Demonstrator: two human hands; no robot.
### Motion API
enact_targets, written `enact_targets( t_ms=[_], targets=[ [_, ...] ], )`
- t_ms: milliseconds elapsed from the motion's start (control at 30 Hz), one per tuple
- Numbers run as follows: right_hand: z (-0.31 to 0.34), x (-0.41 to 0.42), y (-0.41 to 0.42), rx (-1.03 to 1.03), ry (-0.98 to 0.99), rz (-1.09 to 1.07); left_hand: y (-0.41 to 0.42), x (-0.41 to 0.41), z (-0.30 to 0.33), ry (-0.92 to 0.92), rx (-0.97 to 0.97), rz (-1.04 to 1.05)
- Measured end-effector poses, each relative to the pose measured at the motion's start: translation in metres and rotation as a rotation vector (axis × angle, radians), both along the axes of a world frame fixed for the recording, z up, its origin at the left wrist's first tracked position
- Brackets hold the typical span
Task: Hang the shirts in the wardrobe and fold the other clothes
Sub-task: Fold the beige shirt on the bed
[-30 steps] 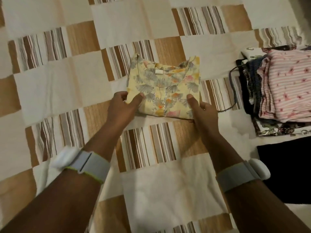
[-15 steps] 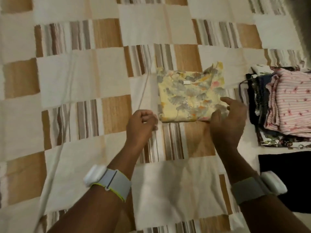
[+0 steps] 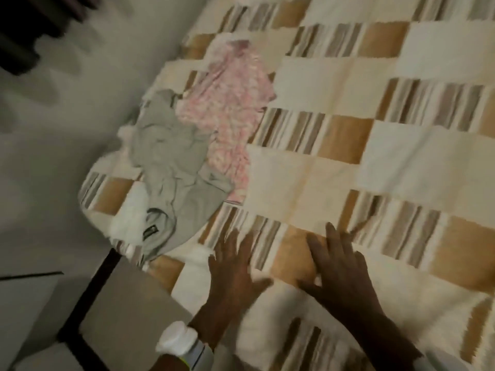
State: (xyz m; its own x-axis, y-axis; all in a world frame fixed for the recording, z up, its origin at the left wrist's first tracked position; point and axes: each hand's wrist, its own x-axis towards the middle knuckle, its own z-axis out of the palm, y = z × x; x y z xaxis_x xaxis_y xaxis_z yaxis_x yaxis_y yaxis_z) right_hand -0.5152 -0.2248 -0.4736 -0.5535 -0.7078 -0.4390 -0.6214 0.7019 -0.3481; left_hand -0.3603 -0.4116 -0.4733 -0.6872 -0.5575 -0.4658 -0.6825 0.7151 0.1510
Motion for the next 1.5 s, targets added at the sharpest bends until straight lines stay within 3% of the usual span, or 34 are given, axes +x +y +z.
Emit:
enact_targets(
  t_ms=[67, 200, 400, 500, 567, 633, 733, 900, 967, 1067, 1100, 1133, 1267, 1467, 1500],
  targets=[
    [-0.001, 0.003, -0.026, 0.144, -0.036, 0.024, -0.009, 0.023, -0.008, -0.107, 0.067, -0.056],
    [-0.003, 0.014, -0.046, 0.309, -0.034, 0.024, -0.009, 0.017, -0.011, -0.024, 0.076, -0.006],
    [-0.002, 0.021, -0.06, 0.481, -0.049, -0.005, -0.053, -0.013, 0.012, 0.486, -0.09, 0.177],
    [-0.011, 0.023, -0.064, 0.495, 0.001, 0.0, -0.112, -0.016, 0.021, 0.502, -0.418, 0.479],
    [-0.012, 0.024, -0.064, 0.515, 0.009, 0.01, -0.153, -0.006, 0.021, 0.395, -0.481, 0.724],
    [-0.013, 0.023, -0.065, 0.521, 0.038, 0.012, -0.183, 0.017, 0.015, 0.296, -0.331, 0.906],
    [-0.011, 0.025, -0.064, 0.516, 0.052, 0.027, -0.189, 0.053, 0.001, 0.238, -0.054, 0.946],
    [0.001, 0.013, -0.064, 0.474, -0.037, 0.033, -0.149, 0.051, 0.038, 0.564, 0.146, 1.086],
    [0.048, -0.009, -0.048, 0.397, -0.112, 0.033, -0.098, 0.029, 0.109, 0.753, 0.194, 1.086],
    [0.065, -0.023, -0.049, 0.286, -0.441, 0.051, -0.034, 0.024, 0.13, 0.818, 0.306, 1.117],
    [0.092, -0.024, -0.039, 0.208, -0.536, 0.079, -0.015, 0.018, 0.151, 0.867, 0.344, 1.118],
    [0.14, -0.021, -0.018, 0.104, -0.662, -0.024, 0.019, 0.01, 0.187, 0.888, 0.409, 1.137],
    [0.277, 0.034, 0.037, -0.278, -1.033, -0.21, 0.112, -0.013, 0.269, 0.799, 0.686, 1.131],
    [0.355, 0.058, 0.126, -0.531, -0.772, -0.41, 0.192, -0.03, 0.37, 0.681, 0.953, 1.031],
    [0.381, 0.055, 0.145, -0.589, -0.732, -0.439, 0.208, -0.031, 0.399, 0.679, 1.025, 0.903]
  ],
)
